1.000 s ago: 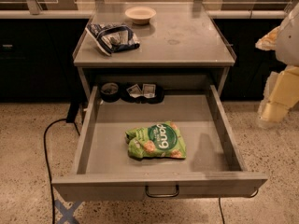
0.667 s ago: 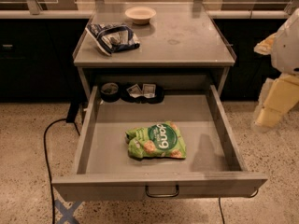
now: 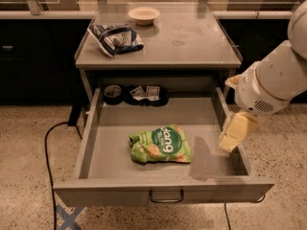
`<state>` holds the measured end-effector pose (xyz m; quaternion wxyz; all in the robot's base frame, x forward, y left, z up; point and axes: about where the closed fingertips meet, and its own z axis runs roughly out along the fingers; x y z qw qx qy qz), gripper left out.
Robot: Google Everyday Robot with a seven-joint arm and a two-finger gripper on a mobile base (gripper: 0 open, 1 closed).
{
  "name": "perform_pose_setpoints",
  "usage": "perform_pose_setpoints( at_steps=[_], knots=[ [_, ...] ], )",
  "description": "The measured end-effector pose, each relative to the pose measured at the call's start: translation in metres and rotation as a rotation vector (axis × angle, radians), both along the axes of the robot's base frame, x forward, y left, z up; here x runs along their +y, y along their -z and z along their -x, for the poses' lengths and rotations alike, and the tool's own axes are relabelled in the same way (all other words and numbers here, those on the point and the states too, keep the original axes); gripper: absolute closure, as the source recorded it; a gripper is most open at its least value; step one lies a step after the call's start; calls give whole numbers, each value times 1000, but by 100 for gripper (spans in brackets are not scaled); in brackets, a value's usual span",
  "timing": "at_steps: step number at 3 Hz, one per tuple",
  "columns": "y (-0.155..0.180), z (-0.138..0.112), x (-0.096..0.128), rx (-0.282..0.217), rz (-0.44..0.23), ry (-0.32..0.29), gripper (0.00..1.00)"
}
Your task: Pick green rice chip bag from top drawer and place on counter
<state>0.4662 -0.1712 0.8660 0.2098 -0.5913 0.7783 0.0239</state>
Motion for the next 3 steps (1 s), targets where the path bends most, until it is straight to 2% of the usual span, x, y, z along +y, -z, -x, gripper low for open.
perform_pose_setpoints(
  at_steps=[1,2,3],
  knots=[
    [0,0,0,0,0,0,0],
    [5,-7,20,-7,-39,-38,0],
    [19,-23,66,-6,-141,-86,0]
  ],
)
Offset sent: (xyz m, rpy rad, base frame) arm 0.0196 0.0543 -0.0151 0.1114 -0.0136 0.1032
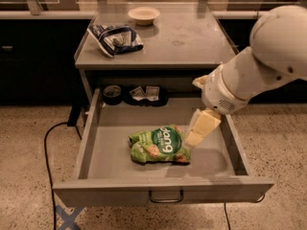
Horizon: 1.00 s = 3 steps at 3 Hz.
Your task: Pick green rice chip bag from top drawer and place on counter
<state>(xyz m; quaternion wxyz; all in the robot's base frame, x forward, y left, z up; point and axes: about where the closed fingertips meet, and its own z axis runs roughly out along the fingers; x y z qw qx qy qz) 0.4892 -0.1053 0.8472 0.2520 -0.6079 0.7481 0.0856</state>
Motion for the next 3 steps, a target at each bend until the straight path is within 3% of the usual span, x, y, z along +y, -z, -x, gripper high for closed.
perform_pose_setpoints(
  at_steps=[1,2,3],
  knots=[
    [14,-13,51,14,-107,-45,0],
    [22,-16,86,28,-173,-89,0],
    [22,-16,86,28,-173,-89,0]
  ],
)
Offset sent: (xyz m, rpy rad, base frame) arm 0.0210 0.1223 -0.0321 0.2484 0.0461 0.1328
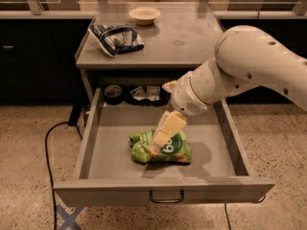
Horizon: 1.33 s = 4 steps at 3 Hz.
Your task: Pick green rice chip bag from top drawer and place on counter
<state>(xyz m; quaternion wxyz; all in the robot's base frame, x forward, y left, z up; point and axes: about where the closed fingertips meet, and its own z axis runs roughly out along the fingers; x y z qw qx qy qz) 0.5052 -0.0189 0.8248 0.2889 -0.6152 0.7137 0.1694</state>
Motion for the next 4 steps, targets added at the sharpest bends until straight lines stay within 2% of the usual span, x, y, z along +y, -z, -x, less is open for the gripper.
perform_pose_setpoints(
  at_steps=[1,2,3,4],
  knots=[
    [13,4,8,18,-18,-15,0],
    [49,0,26,38,-10,-58,0],
    [89,-12,42,56,4,-82,0],
    [123,-33,45,63,43,-79,0]
  ],
)
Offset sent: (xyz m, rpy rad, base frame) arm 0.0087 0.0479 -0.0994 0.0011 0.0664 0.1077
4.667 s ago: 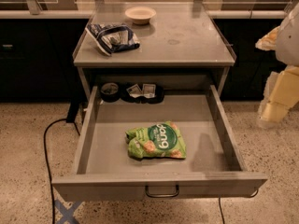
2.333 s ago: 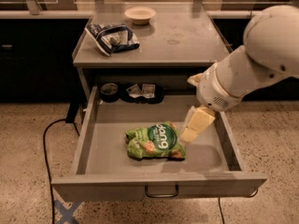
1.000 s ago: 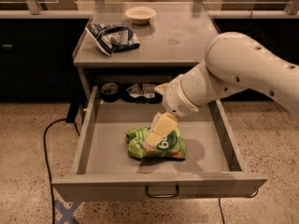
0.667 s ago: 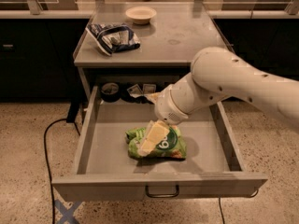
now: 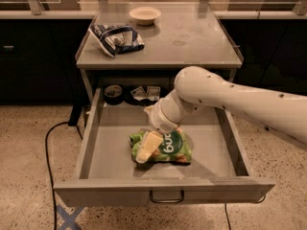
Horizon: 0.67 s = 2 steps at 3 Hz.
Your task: Pick green rice chip bag from top drawer and place on counter
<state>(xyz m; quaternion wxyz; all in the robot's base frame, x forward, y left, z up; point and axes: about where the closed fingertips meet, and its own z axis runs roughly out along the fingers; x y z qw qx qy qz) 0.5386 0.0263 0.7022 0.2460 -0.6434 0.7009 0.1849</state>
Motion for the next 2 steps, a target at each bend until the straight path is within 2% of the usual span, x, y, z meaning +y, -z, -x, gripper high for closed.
perform_pose_setpoints(
  at_steps=[1,2],
  knots=[
    [24,-28,-19,1,70,29,0],
    [24,-28,-19,2,70,29,0]
  ],
)
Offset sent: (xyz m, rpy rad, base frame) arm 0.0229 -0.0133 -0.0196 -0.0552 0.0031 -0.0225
